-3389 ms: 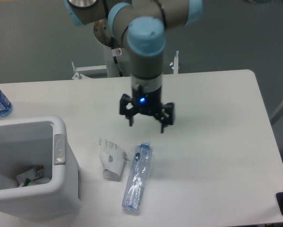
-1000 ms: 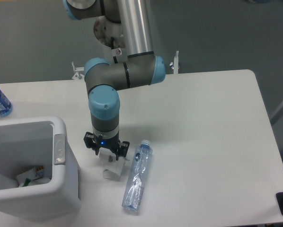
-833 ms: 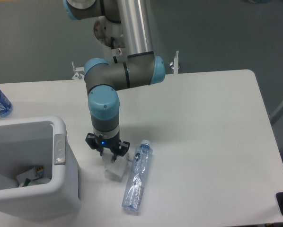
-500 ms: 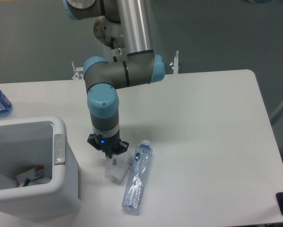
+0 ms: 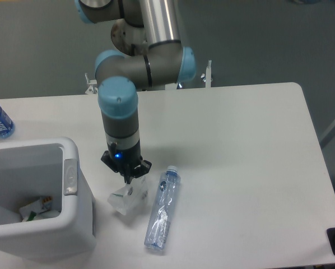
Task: Place the trash in the trash can
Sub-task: 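Lift the white paper and carry it over the white bin, then open the gripper to drop the paper into the bin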
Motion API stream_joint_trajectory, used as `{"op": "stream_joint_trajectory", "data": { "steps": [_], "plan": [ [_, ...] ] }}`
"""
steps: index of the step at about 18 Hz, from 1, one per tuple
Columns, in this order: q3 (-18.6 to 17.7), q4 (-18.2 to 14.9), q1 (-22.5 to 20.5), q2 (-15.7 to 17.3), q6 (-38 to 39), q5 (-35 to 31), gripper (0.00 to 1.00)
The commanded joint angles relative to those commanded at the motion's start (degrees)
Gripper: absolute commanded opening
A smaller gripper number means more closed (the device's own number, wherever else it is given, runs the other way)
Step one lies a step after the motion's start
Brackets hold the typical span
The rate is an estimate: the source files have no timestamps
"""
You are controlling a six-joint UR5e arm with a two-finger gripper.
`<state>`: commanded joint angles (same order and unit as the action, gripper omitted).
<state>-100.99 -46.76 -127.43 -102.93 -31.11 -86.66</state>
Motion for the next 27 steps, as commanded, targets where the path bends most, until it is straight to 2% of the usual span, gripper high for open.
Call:
{"op": "stream_joint_trajectory", "data": {
  "steps": [3, 5, 8, 11, 14, 17, 23, 27],
  "plan": [
    [1.7, 0.4, -2.8, 4.0, 0.2, 0.9, 0.05],
    [3.4, 0.4, -5.1, 6.2, 0.4, 3.8, 0.05],
    [6.1, 0.4, -9.0, 7.8, 2.3, 12.4, 0.05],
    [11.6, 0.4, -9.9, 7.7, 10.9, 21.2, 0.05],
    [14.1, 0.4, -9.2, 7.0, 19.3, 24.5, 0.05],
    [14.5, 0.4, -8.4, 7.1, 26.0, 31.3, 0.05],
    [14.5, 0.3, 0.2, 7.3, 27.9, 32.3, 0.05],
    [14.1, 0.3, 3.9, 6.4, 27.6, 32.3, 0.07]
  ]
}}
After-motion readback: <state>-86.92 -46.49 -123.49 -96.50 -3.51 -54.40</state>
